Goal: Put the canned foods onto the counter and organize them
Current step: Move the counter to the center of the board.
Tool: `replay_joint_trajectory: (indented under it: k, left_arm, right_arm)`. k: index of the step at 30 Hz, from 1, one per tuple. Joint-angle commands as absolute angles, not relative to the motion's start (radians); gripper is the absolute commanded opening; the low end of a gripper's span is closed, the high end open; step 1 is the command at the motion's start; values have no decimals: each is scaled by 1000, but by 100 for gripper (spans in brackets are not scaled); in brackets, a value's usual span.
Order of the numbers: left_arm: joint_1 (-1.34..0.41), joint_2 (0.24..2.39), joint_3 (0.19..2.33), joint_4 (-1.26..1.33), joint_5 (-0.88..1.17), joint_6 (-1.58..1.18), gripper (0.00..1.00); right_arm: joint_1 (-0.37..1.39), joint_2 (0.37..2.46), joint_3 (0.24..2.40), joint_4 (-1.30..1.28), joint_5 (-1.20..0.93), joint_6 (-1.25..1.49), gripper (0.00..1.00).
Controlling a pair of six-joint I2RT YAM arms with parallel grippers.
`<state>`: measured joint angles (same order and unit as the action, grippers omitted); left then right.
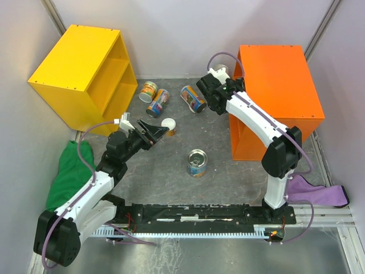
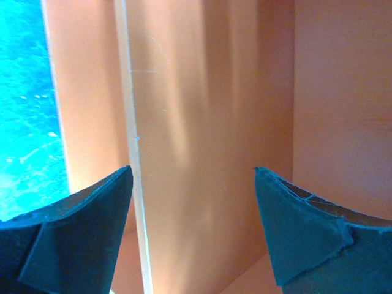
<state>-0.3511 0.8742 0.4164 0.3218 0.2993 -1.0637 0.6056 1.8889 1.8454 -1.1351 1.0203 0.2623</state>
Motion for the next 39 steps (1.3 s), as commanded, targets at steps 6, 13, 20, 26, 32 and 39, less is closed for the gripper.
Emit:
replay_joint_trajectory:
  k: [6, 13, 20, 26, 32, 39]
  left_arm:
    - [-355, 939, 503, 303, 322, -1006, 90]
    - [-356, 994, 597, 238, 281, -943, 89]
    - [-390, 1129, 781, 183, 195, -836, 89]
    - [-510, 1390, 1028, 146, 56, -665, 88]
    - [-604, 1699, 1332, 142, -46, -581, 86]
    - [-659, 2044, 1714, 127, -130, -429, 86]
  right_arm:
    - [649, 1845, 1973, -1057, 896, 212, 96]
    - [694, 1889, 2085, -1067, 742, 240, 98]
    - [741, 1884, 2269, -1110, 615, 303, 98]
    - [752, 1751, 2286, -1130, 539, 399, 99]
    - [760, 1518, 2130, -1124, 504, 463, 100]
    - [761, 1326, 1932, -1113, 534, 466, 99]
